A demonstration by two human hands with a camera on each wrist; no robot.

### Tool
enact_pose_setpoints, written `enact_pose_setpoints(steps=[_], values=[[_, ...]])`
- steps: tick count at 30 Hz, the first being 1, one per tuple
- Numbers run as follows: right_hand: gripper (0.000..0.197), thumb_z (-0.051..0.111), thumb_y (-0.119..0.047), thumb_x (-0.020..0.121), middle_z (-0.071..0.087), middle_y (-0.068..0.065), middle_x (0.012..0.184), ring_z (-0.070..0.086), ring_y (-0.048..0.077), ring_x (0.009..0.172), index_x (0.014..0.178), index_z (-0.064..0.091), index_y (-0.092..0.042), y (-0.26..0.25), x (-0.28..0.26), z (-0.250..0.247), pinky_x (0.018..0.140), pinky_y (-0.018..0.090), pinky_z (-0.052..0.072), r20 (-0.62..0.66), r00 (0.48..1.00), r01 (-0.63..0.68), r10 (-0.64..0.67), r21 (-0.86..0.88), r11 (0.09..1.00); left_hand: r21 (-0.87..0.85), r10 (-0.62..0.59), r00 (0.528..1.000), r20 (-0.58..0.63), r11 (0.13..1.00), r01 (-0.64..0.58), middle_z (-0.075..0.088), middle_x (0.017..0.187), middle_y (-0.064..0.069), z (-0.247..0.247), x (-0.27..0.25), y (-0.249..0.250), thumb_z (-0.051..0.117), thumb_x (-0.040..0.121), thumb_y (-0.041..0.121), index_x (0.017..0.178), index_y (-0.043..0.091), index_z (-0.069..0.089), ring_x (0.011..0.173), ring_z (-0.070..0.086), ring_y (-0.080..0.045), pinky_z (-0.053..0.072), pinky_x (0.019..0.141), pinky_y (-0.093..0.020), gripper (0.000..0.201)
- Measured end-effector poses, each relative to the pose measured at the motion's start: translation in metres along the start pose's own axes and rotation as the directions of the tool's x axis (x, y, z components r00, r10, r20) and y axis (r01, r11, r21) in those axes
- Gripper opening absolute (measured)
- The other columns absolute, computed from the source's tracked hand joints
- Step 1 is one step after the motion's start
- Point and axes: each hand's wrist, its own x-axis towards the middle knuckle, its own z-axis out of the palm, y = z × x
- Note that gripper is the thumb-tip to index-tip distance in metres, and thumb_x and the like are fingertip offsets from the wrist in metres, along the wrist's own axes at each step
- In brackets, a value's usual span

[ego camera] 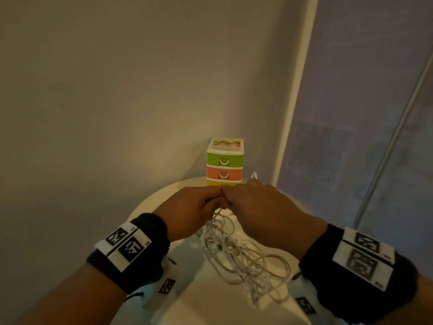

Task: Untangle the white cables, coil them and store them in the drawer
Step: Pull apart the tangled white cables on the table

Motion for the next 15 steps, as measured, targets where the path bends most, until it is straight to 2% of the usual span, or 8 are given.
enact_pose_setpoints(steps=[3,5,7,9,10,13,15], values=[[0.016,0.04,-0.021,0.098,0.062,-0.002,0.103,0.048,0.02,0.088,0.106,0.052,-0.028,0.009,0.005,-0.003,0.07,0.034,0.042,-0.038,0.994,-0.101,0.102,0.02,0.995,-0.02,-0.052,0.999,0.005,0.998,0.052,0.063,0.077,0.009,-0.004,0.001,-0.004,0.043,0.099,0.036,0.084,0.03,0.062,0.07,0.058,-0.006,0.046,0.069,-0.024,0.024],[0.019,0.038,-0.017,0.096,0.063,0.001,0.097,0.052,0.023,0.087,0.104,0.053,-0.026,0.018,0.005,-0.01,0.066,0.034,0.042,-0.071,0.983,-0.168,0.167,-0.013,0.986,-0.009,-0.08,0.995,0.054,0.997,0.081,0.064,0.08,0.009,-0.005,-0.001,-0.009,0.043,0.099,0.035,0.083,0.027,0.06,0.072,0.058,-0.004,0.046,0.07,-0.023,0.024],[0.02,0.035,-0.016,0.095,0.06,0.006,0.088,0.056,0.029,0.085,0.103,0.052,-0.021,0.036,0.001,-0.017,0.061,0.035,0.044,-0.18,0.947,-0.277,0.266,-0.042,0.96,0.041,-0.117,0.987,0.106,0.993,0.113,0.063,0.08,0.01,-0.006,-0.006,-0.017,0.043,0.099,0.032,0.084,0.023,0.061,0.069,0.056,-0.002,0.042,0.067,-0.022,0.025],[0.02,0.036,-0.014,0.095,0.058,0.008,0.083,0.054,0.03,0.079,0.102,0.055,-0.016,0.058,-0.004,-0.026,0.061,0.035,0.047,-0.265,0.892,-0.389,0.365,-0.042,0.92,0.061,-0.147,0.979,0.139,0.988,0.14,0.061,0.076,0.009,-0.008,-0.011,-0.024,0.041,0.099,0.029,0.082,0.023,0.06,0.066,0.054,-0.002,0.042,0.067,-0.023,0.026],[0.021,0.037,-0.014,0.095,0.059,0.008,0.084,0.052,0.029,0.077,0.102,0.057,-0.016,0.066,-0.007,-0.027,0.064,0.037,0.05,-0.259,0.883,-0.418,0.392,-0.049,0.907,0.042,-0.155,0.978,0.138,0.988,0.15,0.059,0.074,0.008,-0.009,-0.013,-0.025,0.04,0.1,0.027,0.084,0.023,0.06,0.064,0.053,-0.001,0.042,0.067,-0.022,0.026],[0.024,0.036,-0.02,0.097,0.061,0.006,0.091,0.055,0.027,0.08,0.106,0.059,-0.018,0.066,-0.013,-0.019,0.069,0.043,0.055,-0.126,0.919,-0.39,0.374,-0.144,0.91,-0.038,-0.17,0.981,0.092,0.984,0.174,0.054,0.069,0.007,-0.013,-0.011,-0.018,0.035,0.102,0.025,0.09,0.019,0.061,0.056,0.051,0.001,0.041,0.058,-0.012,0.03],[0.029,0.034,-0.024,0.099,0.059,0.007,0.106,0.056,0.03,0.089,0.116,0.056,-0.017,0.054,-0.013,-0.009,0.074,0.045,0.053,-0.091,0.938,-0.343,0.335,-0.105,0.933,-0.004,-0.162,0.983,0.089,0.987,0.163,0.054,0.07,0.007,-0.014,-0.007,-0.009,0.035,0.102,0.028,0.092,0.02,0.062,0.061,0.053,-0.002,0.045,0.063,-0.019,0.03]])
